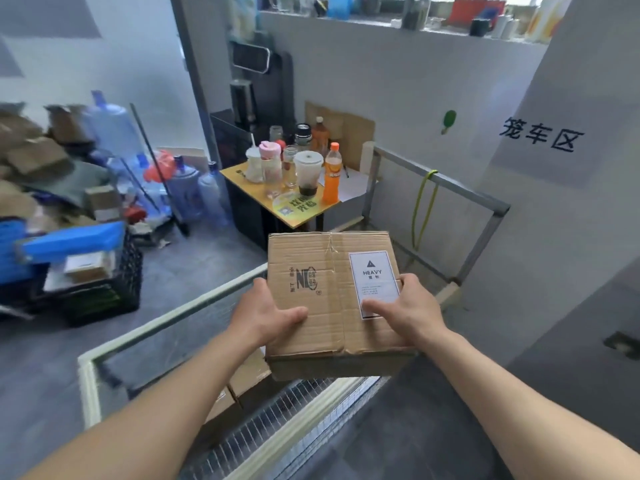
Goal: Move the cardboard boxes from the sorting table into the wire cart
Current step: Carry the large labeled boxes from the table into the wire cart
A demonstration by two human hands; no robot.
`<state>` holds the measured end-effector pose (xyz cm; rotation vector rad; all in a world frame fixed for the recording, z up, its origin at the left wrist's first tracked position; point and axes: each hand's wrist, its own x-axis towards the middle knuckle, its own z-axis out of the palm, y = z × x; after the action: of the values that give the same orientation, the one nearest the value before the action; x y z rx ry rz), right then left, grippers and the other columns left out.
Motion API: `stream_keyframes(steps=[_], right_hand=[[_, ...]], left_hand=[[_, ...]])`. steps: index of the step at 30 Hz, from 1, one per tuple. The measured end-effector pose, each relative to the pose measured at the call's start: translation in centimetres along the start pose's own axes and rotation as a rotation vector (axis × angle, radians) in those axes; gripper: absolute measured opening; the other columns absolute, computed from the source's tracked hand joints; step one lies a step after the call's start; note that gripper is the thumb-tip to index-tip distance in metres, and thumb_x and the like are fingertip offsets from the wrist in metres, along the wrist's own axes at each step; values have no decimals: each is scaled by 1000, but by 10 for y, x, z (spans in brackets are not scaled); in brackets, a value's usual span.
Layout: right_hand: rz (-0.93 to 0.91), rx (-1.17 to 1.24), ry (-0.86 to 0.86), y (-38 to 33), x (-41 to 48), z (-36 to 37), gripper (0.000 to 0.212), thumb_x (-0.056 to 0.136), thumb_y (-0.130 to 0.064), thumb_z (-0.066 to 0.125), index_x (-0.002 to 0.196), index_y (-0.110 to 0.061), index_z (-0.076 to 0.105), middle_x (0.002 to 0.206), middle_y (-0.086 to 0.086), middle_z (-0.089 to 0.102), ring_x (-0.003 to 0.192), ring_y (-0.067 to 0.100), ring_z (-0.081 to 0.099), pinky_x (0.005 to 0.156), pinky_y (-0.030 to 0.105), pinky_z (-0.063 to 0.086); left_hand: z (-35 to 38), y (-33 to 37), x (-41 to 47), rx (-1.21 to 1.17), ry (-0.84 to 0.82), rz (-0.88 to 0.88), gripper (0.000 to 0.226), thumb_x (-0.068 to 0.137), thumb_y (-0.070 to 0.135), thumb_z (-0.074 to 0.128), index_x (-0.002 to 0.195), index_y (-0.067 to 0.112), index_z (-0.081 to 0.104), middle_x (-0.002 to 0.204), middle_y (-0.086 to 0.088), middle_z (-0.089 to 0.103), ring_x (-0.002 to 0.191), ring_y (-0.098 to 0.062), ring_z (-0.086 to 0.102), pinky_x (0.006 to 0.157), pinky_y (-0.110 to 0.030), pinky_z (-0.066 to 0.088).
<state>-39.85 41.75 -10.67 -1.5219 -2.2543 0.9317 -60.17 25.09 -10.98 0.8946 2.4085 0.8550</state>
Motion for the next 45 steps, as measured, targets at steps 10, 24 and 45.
stream_keyframes(steps=[10,24,45], right_hand=[[-213,-43,-273,-38,44,56,70,59,-53,81,113,-24,48,100,-9,60,92,17,60,72,36,45],[-317,-185,-466,-116,40,178,67,62,-51,82,111,-24,45,100,-8,59,90,18,58,69,35,44],[-189,-349,-726,-13,31,406,70,71,-46,84,116,-24,35,97,-4,55,84,21,56,73,36,45]], left_hand=[[-12,-43,-26,-1,182,-315,77,67,54,86,124,19,47,120,1,64,107,-21,61,93,-39,52],[-48,-164,-34,-109,205,-549,77,71,51,86,126,16,46,121,-1,62,106,-21,61,88,-38,55],[75,-355,-28,-191,30,-891,79,74,39,85,133,13,40,124,-3,61,107,-24,62,90,-44,57]])
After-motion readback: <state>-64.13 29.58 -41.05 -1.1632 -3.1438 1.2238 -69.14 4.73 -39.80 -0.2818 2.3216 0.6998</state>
